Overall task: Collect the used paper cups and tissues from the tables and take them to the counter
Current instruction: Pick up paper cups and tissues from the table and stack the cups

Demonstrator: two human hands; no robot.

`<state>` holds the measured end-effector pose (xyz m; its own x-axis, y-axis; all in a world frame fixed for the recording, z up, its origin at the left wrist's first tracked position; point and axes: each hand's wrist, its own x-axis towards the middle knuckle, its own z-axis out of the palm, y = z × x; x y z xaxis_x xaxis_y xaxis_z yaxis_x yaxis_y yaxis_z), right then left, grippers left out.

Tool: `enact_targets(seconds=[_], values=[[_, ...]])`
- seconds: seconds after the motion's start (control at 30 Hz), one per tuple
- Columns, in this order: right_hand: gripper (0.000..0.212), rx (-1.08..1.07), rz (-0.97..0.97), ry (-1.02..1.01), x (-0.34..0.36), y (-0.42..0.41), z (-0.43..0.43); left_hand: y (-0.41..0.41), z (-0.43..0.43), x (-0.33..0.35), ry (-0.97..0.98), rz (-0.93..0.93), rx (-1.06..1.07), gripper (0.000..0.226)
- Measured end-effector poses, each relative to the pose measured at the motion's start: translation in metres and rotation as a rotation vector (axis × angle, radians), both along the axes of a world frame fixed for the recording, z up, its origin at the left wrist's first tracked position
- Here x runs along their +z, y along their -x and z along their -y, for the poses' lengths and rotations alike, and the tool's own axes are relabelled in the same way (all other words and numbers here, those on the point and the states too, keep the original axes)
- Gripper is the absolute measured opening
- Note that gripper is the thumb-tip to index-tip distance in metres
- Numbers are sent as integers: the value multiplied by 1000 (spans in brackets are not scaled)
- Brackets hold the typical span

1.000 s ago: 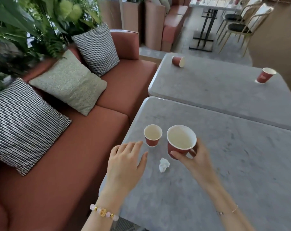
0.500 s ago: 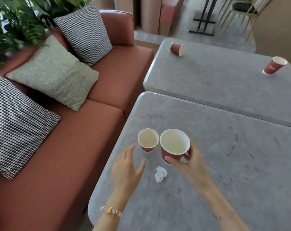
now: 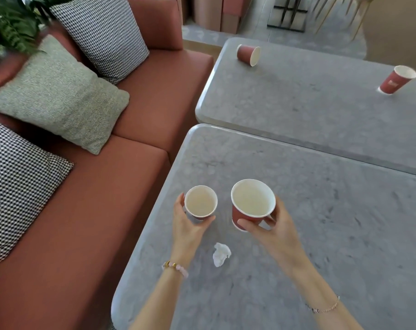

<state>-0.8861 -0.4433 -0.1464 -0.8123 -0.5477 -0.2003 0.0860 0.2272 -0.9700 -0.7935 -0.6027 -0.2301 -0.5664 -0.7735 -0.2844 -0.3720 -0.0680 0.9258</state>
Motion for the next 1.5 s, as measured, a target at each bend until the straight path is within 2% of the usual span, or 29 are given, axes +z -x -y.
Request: enact_targets(seconds=[0.13,0.43,0.7,1.2,1.5], values=[[63,1,8,-7,-1,3,-3,6,0,0,-1,-53,21,72],[63,-22,25,6,-5,6,-6,12,1,22,19,-144,45,62],[62,-47,0,-27,-3,-7,-12,9,5,89,56,-315,-18,64],[56,6,-76,-40,18,-56,-18,-33,-34,168,-6,-435,-239,66],[54,38,-147,21,37,-76,-20,-53,-58,167,95,-355,-360,57]])
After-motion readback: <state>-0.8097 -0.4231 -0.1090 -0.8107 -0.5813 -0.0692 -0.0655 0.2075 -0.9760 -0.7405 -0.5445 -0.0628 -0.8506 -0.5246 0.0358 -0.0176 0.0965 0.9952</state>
